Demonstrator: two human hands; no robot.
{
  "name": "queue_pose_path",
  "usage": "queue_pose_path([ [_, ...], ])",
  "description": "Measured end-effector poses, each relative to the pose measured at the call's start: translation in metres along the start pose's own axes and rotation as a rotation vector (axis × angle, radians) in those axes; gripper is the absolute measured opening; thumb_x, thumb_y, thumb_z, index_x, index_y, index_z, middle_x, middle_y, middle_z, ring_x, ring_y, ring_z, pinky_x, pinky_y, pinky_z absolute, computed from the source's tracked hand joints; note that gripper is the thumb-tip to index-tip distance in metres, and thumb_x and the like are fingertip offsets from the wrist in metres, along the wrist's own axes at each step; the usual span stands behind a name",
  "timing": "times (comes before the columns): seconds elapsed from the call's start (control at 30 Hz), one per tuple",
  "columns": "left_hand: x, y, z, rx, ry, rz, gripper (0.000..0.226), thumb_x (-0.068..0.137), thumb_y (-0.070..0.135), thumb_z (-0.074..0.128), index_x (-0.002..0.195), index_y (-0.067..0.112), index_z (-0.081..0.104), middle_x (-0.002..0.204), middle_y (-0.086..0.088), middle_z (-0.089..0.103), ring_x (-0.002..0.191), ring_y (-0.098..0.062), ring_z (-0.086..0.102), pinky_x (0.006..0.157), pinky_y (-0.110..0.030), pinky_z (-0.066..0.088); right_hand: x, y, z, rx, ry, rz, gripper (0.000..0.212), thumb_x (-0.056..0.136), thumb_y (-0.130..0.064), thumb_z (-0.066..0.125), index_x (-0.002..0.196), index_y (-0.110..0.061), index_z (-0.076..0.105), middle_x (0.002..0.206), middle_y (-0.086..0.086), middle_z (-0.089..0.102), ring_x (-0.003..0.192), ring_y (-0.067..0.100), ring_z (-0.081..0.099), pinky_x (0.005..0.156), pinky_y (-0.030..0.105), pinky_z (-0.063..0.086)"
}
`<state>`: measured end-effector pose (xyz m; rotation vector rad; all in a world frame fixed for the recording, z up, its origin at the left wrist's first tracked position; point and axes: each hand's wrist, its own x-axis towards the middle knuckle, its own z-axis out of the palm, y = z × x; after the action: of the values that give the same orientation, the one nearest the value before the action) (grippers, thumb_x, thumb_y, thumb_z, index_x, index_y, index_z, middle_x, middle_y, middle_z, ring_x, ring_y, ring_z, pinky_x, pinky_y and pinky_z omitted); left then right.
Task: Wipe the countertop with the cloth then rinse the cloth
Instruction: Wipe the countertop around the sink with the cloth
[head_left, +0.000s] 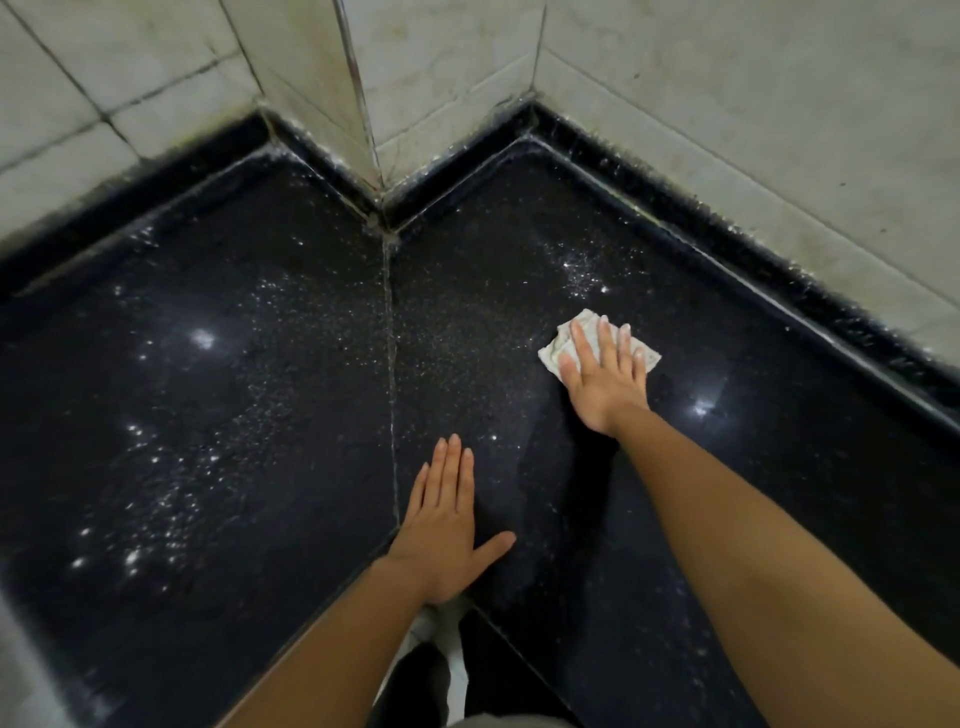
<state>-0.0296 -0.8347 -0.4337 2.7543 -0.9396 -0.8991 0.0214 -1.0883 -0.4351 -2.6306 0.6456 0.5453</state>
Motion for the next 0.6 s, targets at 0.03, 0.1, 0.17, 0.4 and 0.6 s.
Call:
queue_pose_path([
  [0.03, 0.0, 0.0, 0.002, -0.005, 0.014, 0.003, 0.1, 0.077, 0.078, 0.004, 0.13, 0.007, -0.042, 0.135, -0.005, -0.054, 0.129, -0.018, -0.047, 0.109, -0.032, -0.027, -0.005, -0.003, 0.003, 0.008, 0.004, -0.009, 0.056, 0.1, -0.053, 0.008, 0.151, -0.038, -0.012, 0.157, -0.003, -0.028, 0.141, 0.02, -0.033, 0.115, 0.04, -0.02],
  [0.1, -0.001, 0.0, 0.005, -0.039, 0.061, 0.008, 0.1, 0.074, 0.08, -0.002, 0.133, 0.009, -0.039, 0.14, -0.005, -0.048, 0.131, -0.015, -0.044, 0.108, -0.029, -0.028, -0.02, -0.007, 0.011, 0.002, -0.006, -0.062, 0.056, 0.101, -0.052, 0.009, 0.151, -0.038, -0.012, 0.157, -0.003, -0.029, 0.141, 0.02, -0.033, 0.114, 0.04, -0.021],
  [0.17, -0.002, 0.003, 0.006, -0.122, 0.138, -0.024, 0.098, 0.075, 0.077, -0.003, 0.144, 0.011, -0.025, 0.152, -0.005, -0.034, 0.137, -0.014, -0.034, 0.111, -0.027, -0.023, -0.039, -0.005, 0.021, -0.039, -0.017, -0.152, 0.055, 0.101, -0.051, 0.01, 0.151, -0.039, -0.011, 0.157, -0.004, -0.028, 0.141, 0.02, -0.033, 0.115, 0.039, -0.02],
  [0.4, 0.048, 0.01, -0.022, -0.154, 0.367, -0.06, 0.079, 0.089, 0.06, 0.007, 0.148, 0.009, 0.02, 0.157, -0.01, 0.014, 0.145, -0.023, 0.007, 0.116, -0.037, 0.002, -0.087, 0.041, 0.034, -0.199, -0.034, -0.347, 0.053, 0.1, -0.057, 0.013, 0.145, -0.049, -0.013, 0.154, -0.014, -0.028, 0.139, 0.009, -0.036, 0.115, 0.033, -0.02],
  [0.6, 0.129, 0.012, -0.069, -0.072, 0.348, -0.083, 0.08, 0.095, 0.057, 0.021, 0.15, 0.007, -0.01, 0.158, -0.011, -0.017, 0.144, -0.022, -0.02, 0.116, -0.035, -0.014, -0.064, 0.084, 0.006, -0.106, 0.031, -0.134, 0.058, 0.086, -0.064, -0.006, 0.141, -0.051, -0.016, 0.153, -0.015, -0.029, 0.139, 0.01, -0.036, 0.113, 0.03, -0.022],
])
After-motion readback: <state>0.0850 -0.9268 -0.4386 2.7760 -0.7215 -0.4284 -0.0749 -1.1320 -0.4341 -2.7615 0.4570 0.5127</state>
